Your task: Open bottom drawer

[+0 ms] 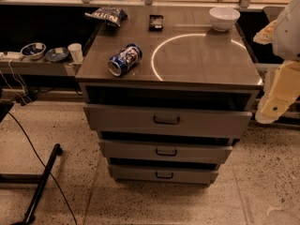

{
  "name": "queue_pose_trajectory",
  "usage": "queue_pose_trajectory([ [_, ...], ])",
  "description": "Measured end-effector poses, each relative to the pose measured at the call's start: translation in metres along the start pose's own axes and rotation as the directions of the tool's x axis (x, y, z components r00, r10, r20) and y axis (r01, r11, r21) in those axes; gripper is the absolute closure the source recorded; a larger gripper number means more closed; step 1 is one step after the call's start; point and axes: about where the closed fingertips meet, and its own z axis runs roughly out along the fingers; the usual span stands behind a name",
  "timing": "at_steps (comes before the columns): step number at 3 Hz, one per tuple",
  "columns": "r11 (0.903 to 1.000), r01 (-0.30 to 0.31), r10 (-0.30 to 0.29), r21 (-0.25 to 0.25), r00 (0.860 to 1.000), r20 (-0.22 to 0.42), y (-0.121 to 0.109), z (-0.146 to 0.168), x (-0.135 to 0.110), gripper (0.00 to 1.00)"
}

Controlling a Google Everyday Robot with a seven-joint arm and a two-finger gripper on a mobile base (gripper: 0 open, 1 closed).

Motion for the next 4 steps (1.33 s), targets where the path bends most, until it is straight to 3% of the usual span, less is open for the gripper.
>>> queue_pose_trajectory([
  [1, 1.0000, 0.000, 0.000, 0.000, 1.000, 0.000, 0.000, 0.000, 0.000, 0.00],
  [2, 0.9994, -0.028, 0.029, -0.021, 0.998, 0.051, 0.009, 0.027, 0.018, 0.00],
  [3, 0.9935, -0.072, 0.087, -0.088, 0.980, 0.179, 0.031, 0.089, 0.067, 0.00],
  [4, 0.9968, -0.021, 0.037, -0.077, 0.978, 0.205, 0.034, 0.089, 0.071, 0.00],
])
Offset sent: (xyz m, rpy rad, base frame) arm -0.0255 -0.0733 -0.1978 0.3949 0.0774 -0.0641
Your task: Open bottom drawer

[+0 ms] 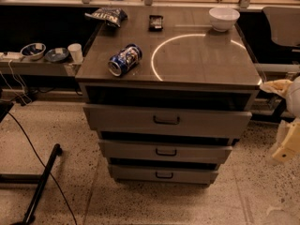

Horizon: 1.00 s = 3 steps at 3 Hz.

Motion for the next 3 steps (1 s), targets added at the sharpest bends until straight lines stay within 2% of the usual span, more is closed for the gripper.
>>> queue_pose_trajectory([
  [1, 0.9989, 0.000, 0.003, -0.046, 0.999, 0.052, -0.005, 0.036, 0.008, 0.00],
  [2, 0.9901, -0.030, 0.061, -0.137, 0.972, 0.227, 0.012, 0.124, 0.029, 0.00],
  [3, 0.9881, -0.064, 0.115, -0.140, 0.910, 0.398, 0.023, 0.190, 0.063, 0.00],
])
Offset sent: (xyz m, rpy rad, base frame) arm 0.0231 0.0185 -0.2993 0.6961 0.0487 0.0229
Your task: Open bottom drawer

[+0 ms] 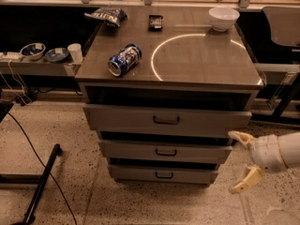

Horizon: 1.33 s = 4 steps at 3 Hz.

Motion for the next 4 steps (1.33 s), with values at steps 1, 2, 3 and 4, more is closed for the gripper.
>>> queue_pose_trajectory([
  [1, 0.9997, 0.007, -0.005, -0.022, 0.998, 0.066, -0.014, 0.008, 0.022, 0.00],
  [2, 0.9994, 0.013, -0.011, -0.031, 0.998, 0.067, -0.008, 0.014, 0.027, 0.00],
  [3, 0.9962, 0.087, -0.087, 0.001, 0.994, 0.063, 0.005, 0.070, 0.077, 0.00],
  [4, 0.9852, 0.150, -0.161, 0.084, 0.976, 0.147, -0.013, 0.112, 0.116, 0.00],
])
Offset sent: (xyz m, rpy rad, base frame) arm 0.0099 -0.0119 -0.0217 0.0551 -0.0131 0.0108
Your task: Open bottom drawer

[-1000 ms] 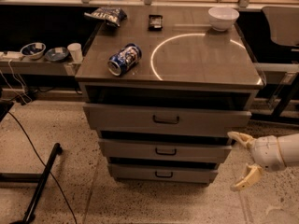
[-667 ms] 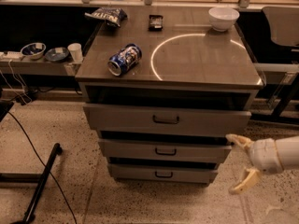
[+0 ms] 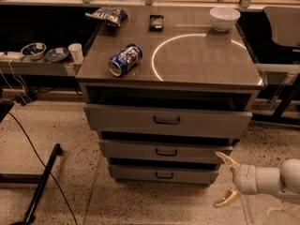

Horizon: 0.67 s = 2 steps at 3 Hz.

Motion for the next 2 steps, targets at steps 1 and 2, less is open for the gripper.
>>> queue_pose_trajectory([
  [1, 0.9996, 0.028, -0.028, 0.001, 0.999, 0.034, 0.004, 0.020, 0.025, 0.00],
  [2, 0.9996, 0.027, -0.027, 0.008, 0.999, -0.024, -0.006, 0.049, 0.054, 0.00],
])
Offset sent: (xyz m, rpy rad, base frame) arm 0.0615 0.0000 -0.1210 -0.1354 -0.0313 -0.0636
